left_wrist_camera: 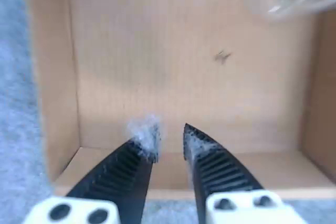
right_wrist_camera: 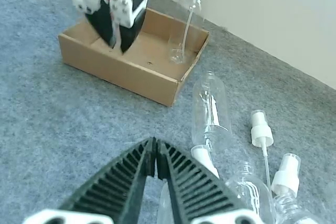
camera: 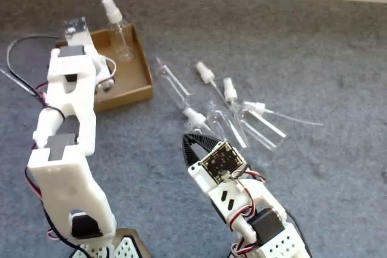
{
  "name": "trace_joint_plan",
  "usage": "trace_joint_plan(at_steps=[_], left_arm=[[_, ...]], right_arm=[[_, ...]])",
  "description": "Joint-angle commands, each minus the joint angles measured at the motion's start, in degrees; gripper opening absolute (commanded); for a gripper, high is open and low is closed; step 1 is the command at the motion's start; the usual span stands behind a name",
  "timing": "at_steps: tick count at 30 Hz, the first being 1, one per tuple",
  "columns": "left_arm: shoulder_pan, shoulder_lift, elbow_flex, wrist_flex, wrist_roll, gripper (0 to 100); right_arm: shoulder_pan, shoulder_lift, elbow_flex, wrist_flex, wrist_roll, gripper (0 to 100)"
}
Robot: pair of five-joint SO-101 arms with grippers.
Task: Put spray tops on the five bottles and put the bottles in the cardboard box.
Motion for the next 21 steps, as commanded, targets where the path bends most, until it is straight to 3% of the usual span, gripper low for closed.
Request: trace_joint_plan(at_steps=[1,7,13,18,21], left_arm=[[1.01,-7.96,-6.64,5.01,0.70,4],[3.21,-14.37,-9.45,16.70,0.53,4],[14.29,-19.47,-9.19,29.71,0.70,4],[23.16,-19.12,-7.08,31.65,0.97,4],[28.09,-19.03,-3.82,31.56,8.09,4]], right_arm=[[0.75,-0.92,6.64,5.58,0.35,0.8],[3.12,-0.92,6.20,6.99,0.44,0.8],[20.26,-1.01,1.36,7.16,0.35,0.8],[32.13,-1.01,-0.75,14.64,0.26,0.8],[38.02,-1.01,-0.75,18.33,0.26,0.8]])
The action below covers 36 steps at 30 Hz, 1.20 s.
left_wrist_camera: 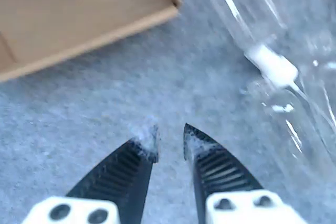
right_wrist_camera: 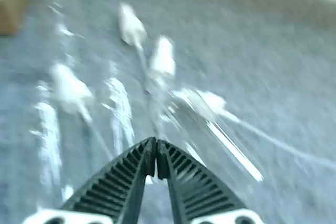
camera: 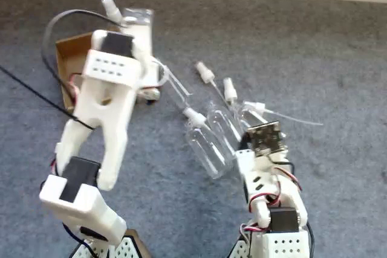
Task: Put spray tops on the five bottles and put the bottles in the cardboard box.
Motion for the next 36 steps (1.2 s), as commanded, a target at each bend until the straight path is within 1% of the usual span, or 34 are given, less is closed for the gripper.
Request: trace_joint_plan(at_steps=[1,3,7,10,12,16,20,27,31,36], left_arm=[[8.22,-2.77,2.51,0.88,10.02,5],[11.21,-2.77,3.47,0.88,13.54,11],[16.13,-2.68,3.82,0.88,18.73,32],[17.19,-2.59,4.09,0.88,21.98,44],[17.19,-2.15,6.37,-1.14,23.30,48],[16.75,2.24,13.41,-8.62,23.91,49],[16.84,7.16,15.34,-11.60,24.00,49],[16.75,12.79,15.34,-11.34,24.09,49],[16.75,13.76,15.78,-11.34,28.04,49],[17.19,14.73,15.87,-11.34,28.92,49]], right_arm=[[9.80,-0.92,-0.75,5.23,0.26,0.8],[12.35,-0.92,-0.66,5.32,0.18,0.8],[13.85,-0.92,-0.31,5.14,0.18,0.8],[14.02,-0.92,-0.22,5.14,0.18,0.8],[14.02,-0.92,-0.22,5.14,0.18,0.8],[14.02,-0.92,-0.22,5.14,0.18,0.8],[14.02,-0.92,-0.13,5.14,0.18,0.8],[14.02,-0.92,-0.13,5.14,0.18,0.8],[13.85,-0.92,-0.04,5.14,0.18,0.8],[13.85,-0.92,-0.04,5.14,0.18,0.8]])
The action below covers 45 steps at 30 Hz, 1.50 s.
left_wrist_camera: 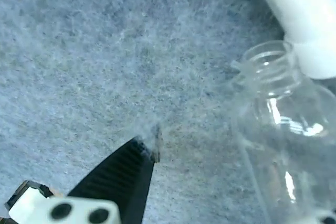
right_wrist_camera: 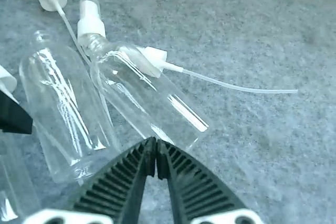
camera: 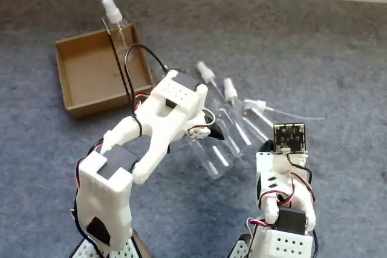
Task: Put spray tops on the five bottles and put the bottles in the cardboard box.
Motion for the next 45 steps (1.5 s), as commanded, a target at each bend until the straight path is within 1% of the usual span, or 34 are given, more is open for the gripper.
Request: trace_joint_plan(at_steps=[1,3,4,9,12,14,19,20,24,26,29,33,37,40,44,45], left_arm=[[0.92,0.40,-0.31,-0.09,1.05,49],[0.92,1.19,-0.31,-0.09,1.05,48],[0.92,1.45,-0.31,-0.09,1.05,46],[1.01,1.63,-0.57,-0.09,0.70,26],[1.01,1.63,-0.75,-0.09,0.62,18],[1.01,1.54,-0.84,-0.09,0.53,17],[0.48,1.27,-0.84,-0.09,-0.09,16],[0.40,1.19,-0.92,-0.09,-1.93,16],[0.40,1.19,-0.92,-0.09,-16.18,16],[-0.57,1.19,-0.92,-0.09,-21.54,16],[-3.82,1.19,-1.63,-0.62,-26.81,16],[-10.95,1.19,-6.64,-0.09,-32.97,16],[-17.63,1.19,-10.33,-0.09,-41.67,16],[-19.65,1.63,-10.59,-0.09,-48.26,16],[-20.44,1.71,-10.59,0.00,-58.11,16],[-20.53,1.71,-10.59,-0.09,-59.43,16]], right_arm=[[0.66,-0.92,-0.04,0.13,0.18,0.8],[0.66,-0.92,-0.04,0.13,0.18,0.8],[0.66,-0.92,-0.04,0.13,0.18,0.8],[0.66,-0.92,-0.04,0.13,0.18,0.8],[0.66,-0.92,-0.04,0.13,0.18,0.8],[0.66,-0.92,-0.04,0.13,0.18,0.8],[0.66,-0.92,-0.04,0.13,0.18,0.8],[0.66,-0.92,-0.04,0.13,0.18,0.8],[0.66,-0.92,-0.04,0.13,0.18,0.8],[0.66,-0.92,-0.04,0.13,0.18,0.8],[0.66,-0.92,-0.04,0.13,0.18,0.8],[0.66,-0.92,-0.04,0.13,0.18,0.8],[0.66,-0.92,-0.04,0.13,0.18,0.8],[0.57,-0.92,-0.04,0.13,0.18,0.8],[0.57,-0.92,-0.04,0.13,0.18,0.8],[0.57,-0.92,-0.04,0.13,0.18,0.8]])
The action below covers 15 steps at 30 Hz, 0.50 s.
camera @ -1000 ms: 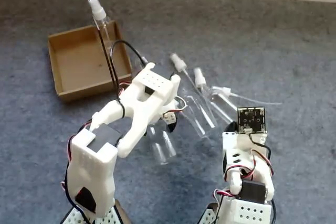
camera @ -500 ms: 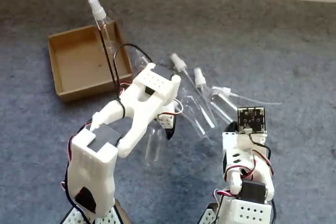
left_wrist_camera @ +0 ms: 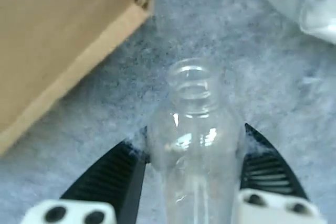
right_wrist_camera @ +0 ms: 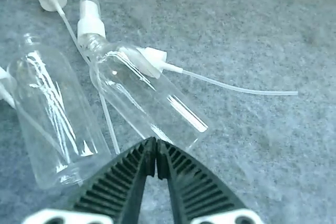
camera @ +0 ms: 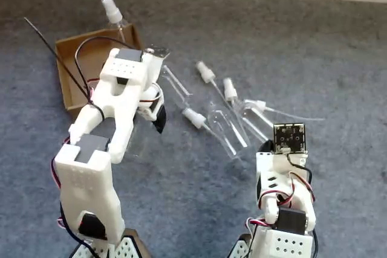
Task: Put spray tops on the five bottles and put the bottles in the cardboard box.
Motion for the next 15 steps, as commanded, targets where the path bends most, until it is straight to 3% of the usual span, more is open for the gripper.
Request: trace_joint_plan(at_steps=[1,11,15], left_arm=[[-0.84,-0.57,-2.95,-0.09,-8.09,16],[-1.36,-0.48,-2.95,-0.09,-8.53,17],[-1.19,-1.01,-2.95,-0.35,-9.58,25]], right_arm=[[0.57,-0.92,-0.04,0.13,0.18,0.8],[0.57,-0.92,-0.04,0.13,0.18,0.8],[0.57,-0.92,-0.04,0.22,0.18,0.8]])
